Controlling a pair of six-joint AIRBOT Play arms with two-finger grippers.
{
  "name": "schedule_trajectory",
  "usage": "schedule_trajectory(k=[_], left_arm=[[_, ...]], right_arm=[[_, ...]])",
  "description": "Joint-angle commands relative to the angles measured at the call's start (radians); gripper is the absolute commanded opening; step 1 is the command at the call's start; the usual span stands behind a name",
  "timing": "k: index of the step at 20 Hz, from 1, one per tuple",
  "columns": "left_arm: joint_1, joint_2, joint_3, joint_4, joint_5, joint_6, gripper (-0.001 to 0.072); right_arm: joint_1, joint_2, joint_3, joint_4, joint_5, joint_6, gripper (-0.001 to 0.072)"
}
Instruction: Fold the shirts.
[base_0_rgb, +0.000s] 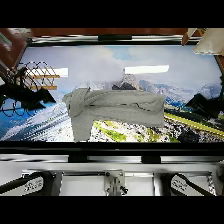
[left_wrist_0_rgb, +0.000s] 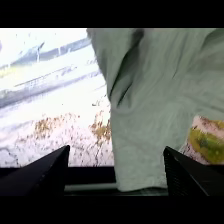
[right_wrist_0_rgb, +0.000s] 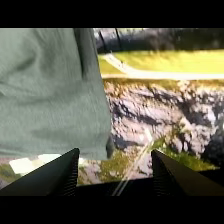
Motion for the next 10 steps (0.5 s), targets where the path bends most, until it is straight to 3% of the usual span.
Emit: schedule_trajectory(k=[1,5,8,10], left_arm=[[-0.02,-0.002,-0.196,0.005,-0.028,-0.003,0.0709],[-0.116,-0.023,-0.364,-0.058,0.164,-0.003,0.0709],[-0.168,-0.09,-0.376,-0.114,0.22,0.016,0.0709],[-0.196,-0.124,-0.376,-0.136,0.264,0.015,0.0706]], right_arm=[[-0.04,0.013,-0.182,0.088,-0.063,-0.059,0.0566],[0.021,0.004,-0.266,0.111,0.04,-0.067,0.0566],[0.085,-0.013,-0.266,0.117,0.093,-0.042,0.0567],[0.138,-0.037,-0.266,0.12,0.114,-0.042,0.0627]])
